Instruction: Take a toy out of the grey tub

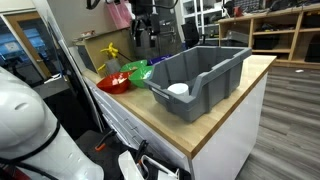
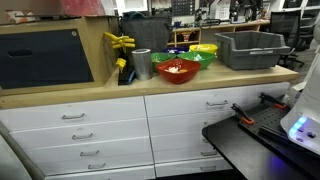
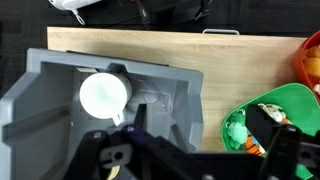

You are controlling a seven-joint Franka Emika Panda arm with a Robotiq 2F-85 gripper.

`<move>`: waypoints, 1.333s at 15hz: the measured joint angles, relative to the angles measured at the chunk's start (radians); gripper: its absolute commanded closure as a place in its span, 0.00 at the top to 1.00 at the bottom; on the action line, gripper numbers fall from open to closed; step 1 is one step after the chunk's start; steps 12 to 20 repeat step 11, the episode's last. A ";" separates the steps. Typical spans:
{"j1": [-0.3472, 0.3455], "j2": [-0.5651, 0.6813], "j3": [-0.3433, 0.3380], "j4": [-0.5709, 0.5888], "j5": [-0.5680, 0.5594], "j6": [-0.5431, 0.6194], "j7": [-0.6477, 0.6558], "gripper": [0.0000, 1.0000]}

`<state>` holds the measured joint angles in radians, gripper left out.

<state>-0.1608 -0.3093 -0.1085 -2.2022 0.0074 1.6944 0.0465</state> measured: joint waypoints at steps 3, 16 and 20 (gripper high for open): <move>-0.001 -0.014 -0.002 -0.010 0.000 -0.006 0.000 1.00; -0.002 -0.017 -0.008 -0.023 -0.004 0.007 0.000 1.00; -0.002 -0.017 -0.008 -0.023 -0.004 0.007 0.000 1.00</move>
